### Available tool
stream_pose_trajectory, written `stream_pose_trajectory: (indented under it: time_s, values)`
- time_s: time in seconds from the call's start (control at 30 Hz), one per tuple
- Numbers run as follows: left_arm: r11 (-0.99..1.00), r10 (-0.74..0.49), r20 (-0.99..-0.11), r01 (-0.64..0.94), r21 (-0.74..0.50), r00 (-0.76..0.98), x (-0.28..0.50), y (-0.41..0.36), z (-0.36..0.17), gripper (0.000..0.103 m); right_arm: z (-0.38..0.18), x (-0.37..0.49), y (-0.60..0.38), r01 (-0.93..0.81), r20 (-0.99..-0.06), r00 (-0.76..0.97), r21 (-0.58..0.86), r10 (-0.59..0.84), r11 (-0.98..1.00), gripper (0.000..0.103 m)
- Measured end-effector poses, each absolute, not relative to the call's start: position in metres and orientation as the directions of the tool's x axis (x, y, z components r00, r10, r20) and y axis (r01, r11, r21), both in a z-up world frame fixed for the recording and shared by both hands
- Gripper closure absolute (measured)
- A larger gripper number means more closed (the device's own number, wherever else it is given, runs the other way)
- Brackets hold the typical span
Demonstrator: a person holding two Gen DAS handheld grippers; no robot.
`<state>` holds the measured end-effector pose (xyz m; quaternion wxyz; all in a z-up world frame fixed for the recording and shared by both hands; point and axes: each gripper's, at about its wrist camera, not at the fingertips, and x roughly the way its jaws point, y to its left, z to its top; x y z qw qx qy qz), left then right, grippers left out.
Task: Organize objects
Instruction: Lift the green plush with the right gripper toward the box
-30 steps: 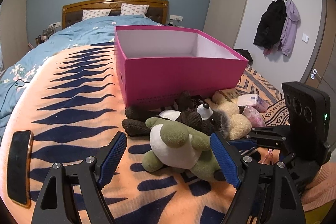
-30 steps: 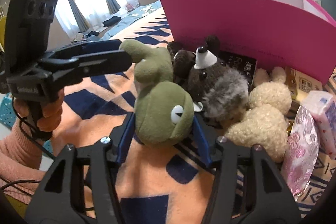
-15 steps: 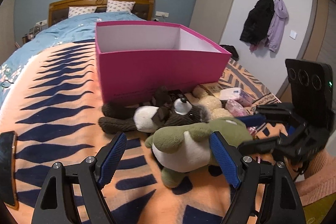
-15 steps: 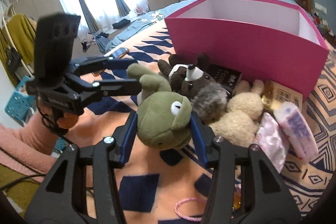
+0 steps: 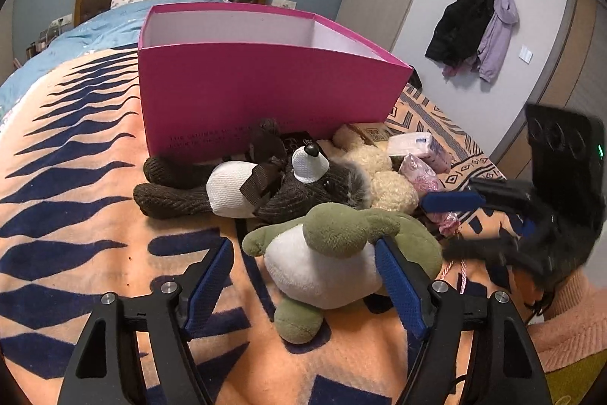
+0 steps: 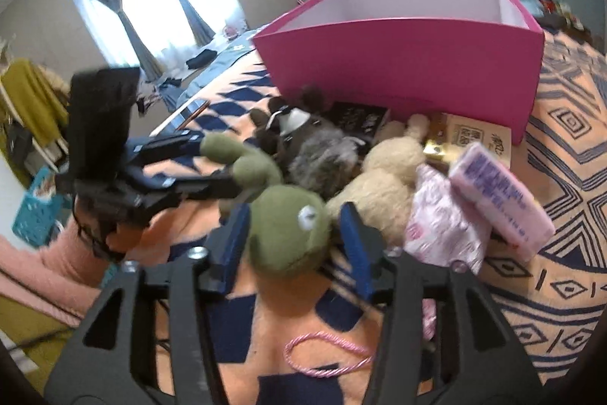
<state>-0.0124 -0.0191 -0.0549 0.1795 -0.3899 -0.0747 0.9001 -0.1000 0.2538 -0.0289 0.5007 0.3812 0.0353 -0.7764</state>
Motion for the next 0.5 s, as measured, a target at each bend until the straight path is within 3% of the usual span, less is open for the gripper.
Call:
stream_pose_trajectory:
  time_s: [0.07, 0.23, 0.3, 0.33, 0.5]
  values:
    - [-0.923, 0.385, -0.676, -0.263, -0.281, -0.629, -0.013, -0.020, -0.055, 0.025, -0.034, -0.092, 0.254, 0.817, -0.642, -0.235, 0.276, -0.730, -0.506, 0.034]
    - [-0.917, 0.398, -0.679, -0.269, -0.293, -0.616, -0.016, -0.018, -0.057, 0.025, -0.049, -0.073, 0.234, 0.840, -0.688, -0.316, 0.117, -0.653, -0.529, 0.034]
    - [-0.914, 0.405, -0.682, -0.272, -0.301, -0.609, -0.017, -0.017, -0.058, 0.025, -0.056, -0.074, 0.227, 0.840, -0.699, -0.316, 0.109, -0.642, -0.532, 0.039]
    - [-0.912, 0.411, -0.684, -0.272, -0.308, -0.603, -0.017, -0.017, -0.059, 0.026, -0.056, -0.077, 0.227, 0.842, -0.698, -0.298, 0.128, -0.651, -0.524, 0.046]
    - [-0.896, 0.443, -0.659, -0.284, -0.340, -0.608, -0.013, -0.019, -0.055, 0.026, -0.048, -0.089, 0.242, 0.823, -0.669, -0.244, 0.240, -0.702, -0.515, 0.048]
